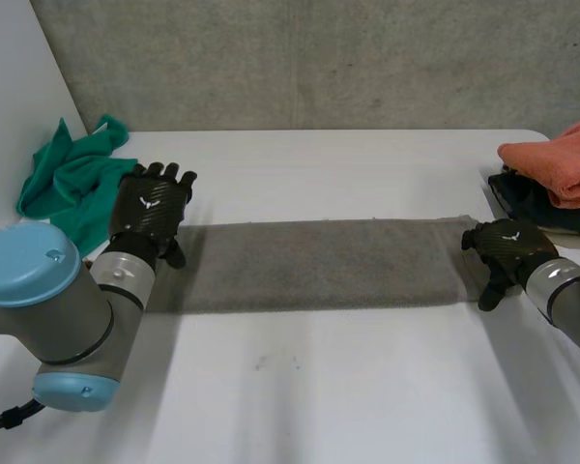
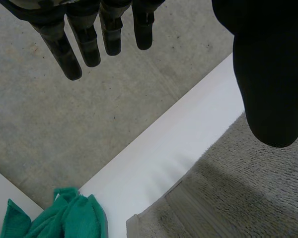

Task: Fold the laundry.

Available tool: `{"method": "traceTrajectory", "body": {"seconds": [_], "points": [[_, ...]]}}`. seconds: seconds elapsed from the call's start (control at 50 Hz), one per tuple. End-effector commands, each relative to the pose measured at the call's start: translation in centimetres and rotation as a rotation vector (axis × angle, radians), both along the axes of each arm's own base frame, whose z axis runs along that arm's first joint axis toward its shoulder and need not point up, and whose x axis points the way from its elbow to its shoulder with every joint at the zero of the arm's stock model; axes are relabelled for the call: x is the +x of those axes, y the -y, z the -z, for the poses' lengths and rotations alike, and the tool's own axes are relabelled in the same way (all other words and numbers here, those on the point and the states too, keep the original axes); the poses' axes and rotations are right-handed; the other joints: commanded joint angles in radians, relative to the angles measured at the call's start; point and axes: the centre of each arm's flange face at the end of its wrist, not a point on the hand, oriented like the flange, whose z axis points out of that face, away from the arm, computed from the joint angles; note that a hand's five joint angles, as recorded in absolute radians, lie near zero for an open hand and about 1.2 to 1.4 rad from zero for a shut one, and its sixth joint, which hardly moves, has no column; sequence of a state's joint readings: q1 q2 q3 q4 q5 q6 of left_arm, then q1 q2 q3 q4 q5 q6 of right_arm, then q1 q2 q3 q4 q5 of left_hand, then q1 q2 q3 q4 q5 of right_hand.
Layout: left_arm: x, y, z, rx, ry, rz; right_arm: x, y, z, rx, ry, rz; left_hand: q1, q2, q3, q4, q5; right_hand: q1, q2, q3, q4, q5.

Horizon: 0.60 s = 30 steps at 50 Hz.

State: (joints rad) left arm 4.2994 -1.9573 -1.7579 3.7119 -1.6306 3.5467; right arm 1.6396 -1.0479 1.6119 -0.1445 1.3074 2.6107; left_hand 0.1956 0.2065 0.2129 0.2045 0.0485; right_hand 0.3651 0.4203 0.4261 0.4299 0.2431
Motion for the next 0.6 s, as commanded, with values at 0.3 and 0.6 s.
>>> {"method": "traceTrajectory", "body": {"seconds": [0.3,0.6], "points": [[0.2,-0.3,-0.2,-0.001,0.003,-0.003,-5.8,3.8,-0.5,-0.145,-0.278,0.164,-0.021,-0.032,-0.038,-0.030,-0.048,1.031,0.976,0.970,0.966,0.979],[2.3,0.9,-3.8,-0.083,-0.046,-0.075,4.9,1.6,-7.3,-0.563,-0.302,-0.096,-0.021,-0.032,-0.038,-0.030,-0.048,1.031,0.976,0.970,0.966,0.979]]}}
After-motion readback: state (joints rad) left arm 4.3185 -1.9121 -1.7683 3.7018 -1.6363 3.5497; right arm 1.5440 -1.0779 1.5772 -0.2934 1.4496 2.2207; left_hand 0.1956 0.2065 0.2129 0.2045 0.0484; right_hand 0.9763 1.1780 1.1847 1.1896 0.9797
